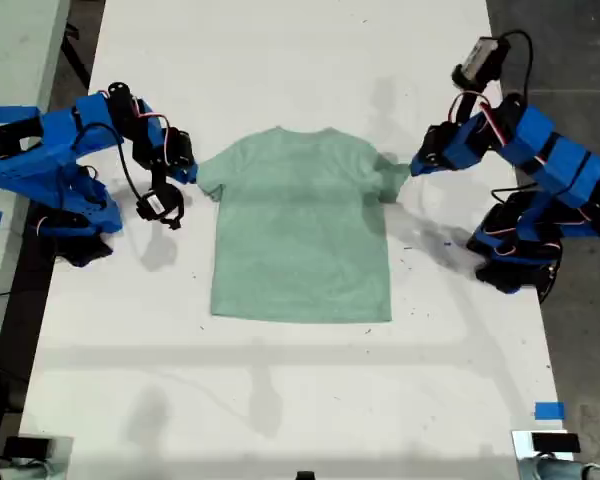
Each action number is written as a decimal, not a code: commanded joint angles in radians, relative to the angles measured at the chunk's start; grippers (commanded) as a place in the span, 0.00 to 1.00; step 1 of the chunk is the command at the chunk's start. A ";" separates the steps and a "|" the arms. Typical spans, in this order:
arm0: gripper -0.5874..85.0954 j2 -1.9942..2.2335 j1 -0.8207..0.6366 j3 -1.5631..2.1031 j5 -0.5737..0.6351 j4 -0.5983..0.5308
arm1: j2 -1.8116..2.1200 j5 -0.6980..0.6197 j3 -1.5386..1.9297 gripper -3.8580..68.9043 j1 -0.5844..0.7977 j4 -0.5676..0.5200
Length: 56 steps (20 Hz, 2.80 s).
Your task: Fold tshirt
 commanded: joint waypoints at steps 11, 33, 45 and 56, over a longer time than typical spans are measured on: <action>0.01 -0.040 -0.163 -0.114 0.114 0.046 | -0.209 -0.318 -0.265 0.38 0.291 -0.009; 0.01 -0.028 -0.160 -0.074 0.110 0.043 | -0.718 -0.443 0.109 0.15 0.282 -0.571; 0.01 0.057 -0.146 0.000 0.081 0.038 | -0.532 -0.331 -0.209 0.03 0.199 -0.189; 0.01 0.031 -0.132 -0.006 0.072 0.009 | -0.769 0.049 -0.548 0.03 -0.189 -0.377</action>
